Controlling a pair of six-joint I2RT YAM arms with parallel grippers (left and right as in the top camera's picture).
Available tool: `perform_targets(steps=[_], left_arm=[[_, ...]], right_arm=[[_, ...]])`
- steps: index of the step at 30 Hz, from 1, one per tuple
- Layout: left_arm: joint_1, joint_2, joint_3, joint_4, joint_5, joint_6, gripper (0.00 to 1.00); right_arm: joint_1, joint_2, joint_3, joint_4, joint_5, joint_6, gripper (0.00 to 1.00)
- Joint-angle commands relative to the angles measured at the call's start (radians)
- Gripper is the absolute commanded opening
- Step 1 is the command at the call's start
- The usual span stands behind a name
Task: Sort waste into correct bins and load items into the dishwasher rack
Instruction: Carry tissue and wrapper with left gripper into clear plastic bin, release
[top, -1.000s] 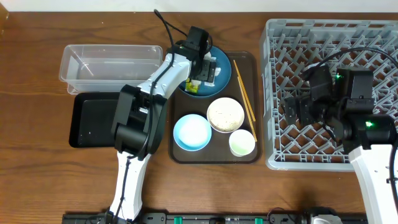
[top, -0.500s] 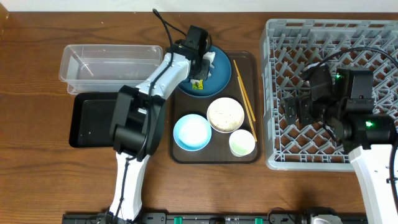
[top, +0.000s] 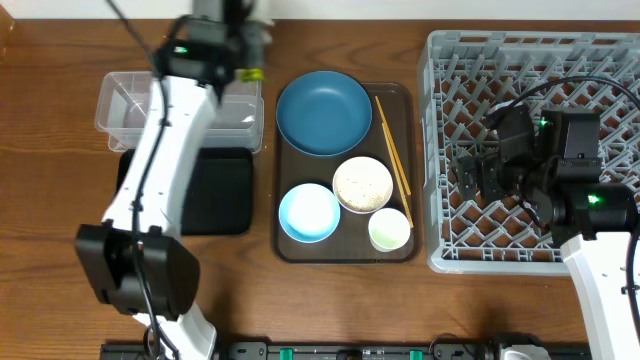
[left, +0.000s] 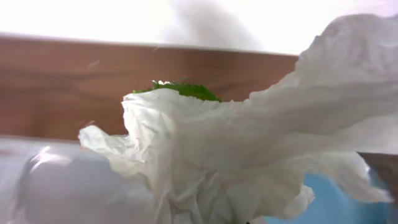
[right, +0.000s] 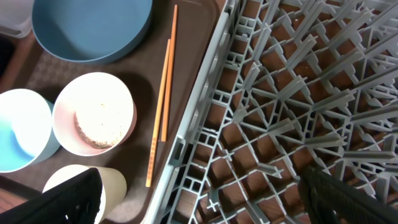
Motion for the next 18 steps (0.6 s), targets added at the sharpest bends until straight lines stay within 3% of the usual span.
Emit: perform_targets(steps=[1,10,13,16,18], left_arm=[[0.057,0.066,-0.026,-0.018,-0.035,-0.055,0.06],[0.117,0.123,-0.026,-0.094,-0.035,-0.129,0.1],[0.117,0.132,-0.026,-0.107,-0.035,-0.128,0.43],[0.118,0.132,-0.026,-0.107,-0.035,-0.128,0.6],[0.118,0.132,-0.026,-0.107,-0.035,-0.128,0.64]], right_arm=[[0.005,0.006,0.016,-0.001,-0.013,0.008,0.99],[0.005,0.006,0.016,-0.01,-0.014,0.021,0.99],[0.005,0.006,0.016,-0.015,-0.026,0.023,0.99],[0.005,0.006,0.016,-0.016,-0.028,0.023,0.99],[0.005,0.006,0.016,-0.016,-0.028,0.023,0.99]])
